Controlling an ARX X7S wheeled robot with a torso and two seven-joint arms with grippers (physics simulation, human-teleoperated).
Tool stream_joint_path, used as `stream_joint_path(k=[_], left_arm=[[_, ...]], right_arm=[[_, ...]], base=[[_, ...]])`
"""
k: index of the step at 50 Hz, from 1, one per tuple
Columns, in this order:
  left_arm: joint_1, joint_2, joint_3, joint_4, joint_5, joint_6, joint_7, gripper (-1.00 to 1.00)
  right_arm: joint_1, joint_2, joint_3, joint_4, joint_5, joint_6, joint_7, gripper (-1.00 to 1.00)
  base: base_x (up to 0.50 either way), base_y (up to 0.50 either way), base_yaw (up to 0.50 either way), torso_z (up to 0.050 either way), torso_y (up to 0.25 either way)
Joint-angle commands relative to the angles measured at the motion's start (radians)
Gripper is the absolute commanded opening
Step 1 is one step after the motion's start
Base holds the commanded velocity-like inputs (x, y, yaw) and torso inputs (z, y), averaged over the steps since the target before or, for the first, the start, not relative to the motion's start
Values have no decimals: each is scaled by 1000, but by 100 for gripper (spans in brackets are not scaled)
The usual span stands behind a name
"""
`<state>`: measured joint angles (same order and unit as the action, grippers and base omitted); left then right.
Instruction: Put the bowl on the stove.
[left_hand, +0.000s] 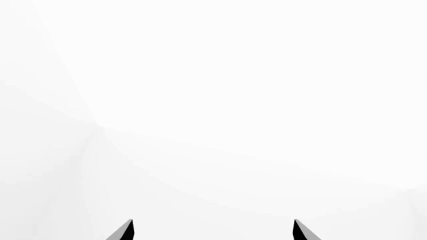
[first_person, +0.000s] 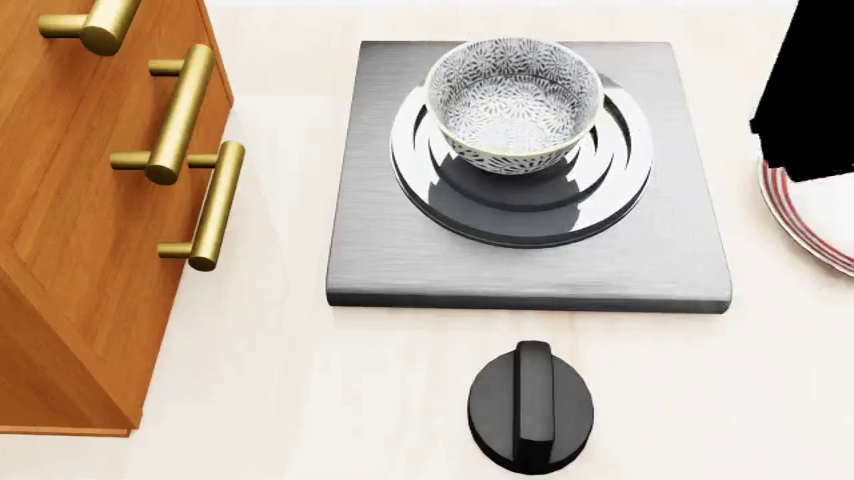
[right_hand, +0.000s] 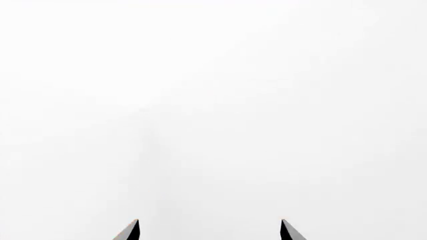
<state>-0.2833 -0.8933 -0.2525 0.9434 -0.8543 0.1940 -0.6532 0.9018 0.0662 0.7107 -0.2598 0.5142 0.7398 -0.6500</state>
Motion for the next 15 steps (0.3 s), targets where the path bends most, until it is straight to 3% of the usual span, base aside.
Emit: stream_joint_path(k=[1, 6, 15], left_arm=[[-3, 14, -23, -3, 20, -3, 14, 100], [1, 11, -29, -5, 17, -1, 14, 100], [4, 12, -27, -3, 18, 2, 15, 100]], right_arm=[[-95, -63, 240, -186, 243, -46, 130, 100], [-156, -63, 277, -226, 441, -132, 196, 100], [-226, -62, 330, -317, 636, -231, 209, 100]], base=[[0, 0, 0, 0, 0], [0, 0, 0, 0, 0], [0, 0, 0, 0, 0]])
